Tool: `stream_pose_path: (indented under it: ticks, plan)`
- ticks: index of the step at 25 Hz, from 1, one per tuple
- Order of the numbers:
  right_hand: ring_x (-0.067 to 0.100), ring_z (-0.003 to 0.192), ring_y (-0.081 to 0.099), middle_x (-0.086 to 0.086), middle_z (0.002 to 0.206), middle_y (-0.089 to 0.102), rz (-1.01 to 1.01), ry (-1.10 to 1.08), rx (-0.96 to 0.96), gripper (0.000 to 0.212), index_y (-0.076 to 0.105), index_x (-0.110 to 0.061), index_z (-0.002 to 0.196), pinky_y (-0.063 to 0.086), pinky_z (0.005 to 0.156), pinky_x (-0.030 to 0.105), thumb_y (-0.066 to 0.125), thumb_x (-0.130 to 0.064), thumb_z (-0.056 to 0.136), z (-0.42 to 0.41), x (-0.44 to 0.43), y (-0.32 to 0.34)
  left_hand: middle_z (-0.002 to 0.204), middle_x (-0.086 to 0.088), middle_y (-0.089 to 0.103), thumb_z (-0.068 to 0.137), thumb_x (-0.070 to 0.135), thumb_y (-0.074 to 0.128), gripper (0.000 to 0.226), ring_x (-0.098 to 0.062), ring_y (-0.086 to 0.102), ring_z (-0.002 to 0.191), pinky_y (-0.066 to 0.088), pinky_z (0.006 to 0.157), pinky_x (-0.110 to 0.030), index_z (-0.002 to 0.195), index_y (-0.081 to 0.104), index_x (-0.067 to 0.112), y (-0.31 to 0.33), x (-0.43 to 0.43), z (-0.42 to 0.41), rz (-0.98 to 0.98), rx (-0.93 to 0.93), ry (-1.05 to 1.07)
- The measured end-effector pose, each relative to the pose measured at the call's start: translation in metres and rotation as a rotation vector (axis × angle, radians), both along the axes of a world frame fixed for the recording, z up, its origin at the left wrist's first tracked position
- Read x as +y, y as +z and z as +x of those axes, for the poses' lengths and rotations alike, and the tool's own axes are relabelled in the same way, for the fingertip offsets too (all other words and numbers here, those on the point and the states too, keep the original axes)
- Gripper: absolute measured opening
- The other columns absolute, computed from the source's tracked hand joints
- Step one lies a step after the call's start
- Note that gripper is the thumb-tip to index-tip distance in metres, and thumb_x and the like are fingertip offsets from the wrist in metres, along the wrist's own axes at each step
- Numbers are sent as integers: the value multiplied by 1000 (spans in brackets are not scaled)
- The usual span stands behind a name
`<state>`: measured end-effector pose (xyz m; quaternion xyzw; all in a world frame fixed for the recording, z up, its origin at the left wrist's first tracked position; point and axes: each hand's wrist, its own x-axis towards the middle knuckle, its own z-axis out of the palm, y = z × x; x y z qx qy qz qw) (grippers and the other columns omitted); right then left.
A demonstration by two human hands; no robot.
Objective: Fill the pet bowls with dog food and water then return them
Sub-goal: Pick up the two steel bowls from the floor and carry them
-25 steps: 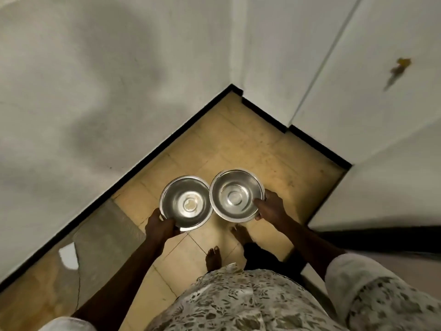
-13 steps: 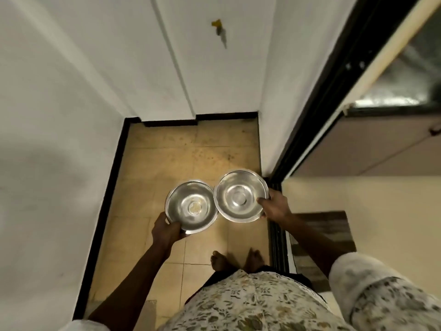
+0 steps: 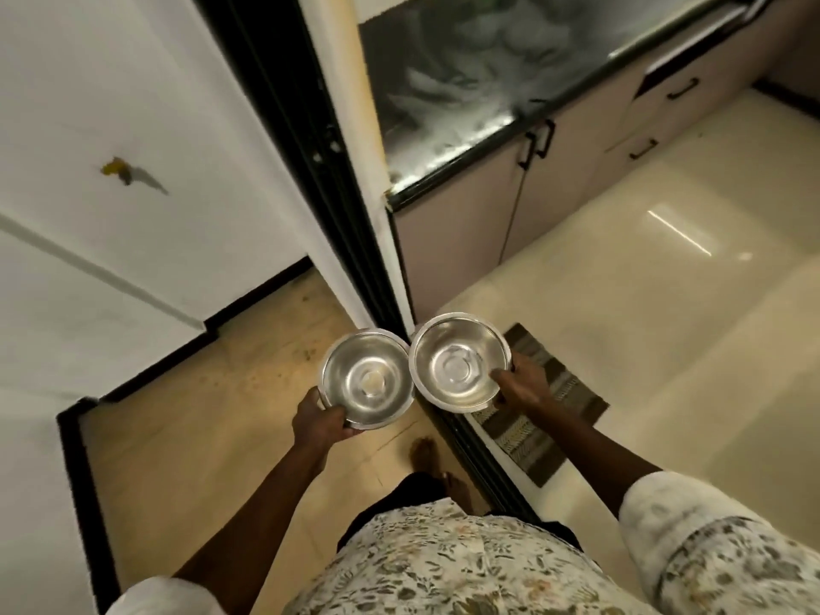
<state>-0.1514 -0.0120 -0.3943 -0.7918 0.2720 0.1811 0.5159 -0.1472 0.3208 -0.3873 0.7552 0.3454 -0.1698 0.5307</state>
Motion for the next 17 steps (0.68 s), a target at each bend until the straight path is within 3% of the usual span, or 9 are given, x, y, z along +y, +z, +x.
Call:
stream_pose_path:
  ticks: [2,5,8,11,17]
  plan:
    - [20,60,70,11,91,72,4,-132,9,17,66,-12,108,57,46,26,62,-6,93,-7,-22,-1,112,-23,69,83,-9,61,35,-36,79,77,66,61,-41,102,62,20,0,-26,29,-17,-9,-93]
    - [27,65,72,9,86,73,-33,-273,-16,18,70,-13,105,62,56,39,62,-8,90,-11,-49,0,122,-21,65,85,-8,61,47,-35,79,76,66,61,-42,127,61,13,-3,-61,73,-60,-6,-244]
    - [22,65,68,3,80,71,-85,-392,-11,17,72,-12,103,62,65,42,64,-7,89,-11,-75,7,115,-20,68,87,-8,61,39,-36,78,83,66,60,-40,117,62,16,1,-99,108,-67,-20,-374]
    - [30,70,73,6,83,74,-101,-506,0,17,73,-16,96,64,72,49,64,-18,82,-10,-103,5,116,-17,65,88,-6,62,33,-36,75,94,67,64,-43,106,62,22,7,-137,131,-74,-24,-468]
    - [34,54,74,13,70,75,-68,-637,18,13,70,-11,93,65,73,51,60,-8,86,4,-171,7,115,-21,66,89,-9,59,31,-40,75,92,63,53,-36,111,60,13,5,-222,167,-97,3,-525]
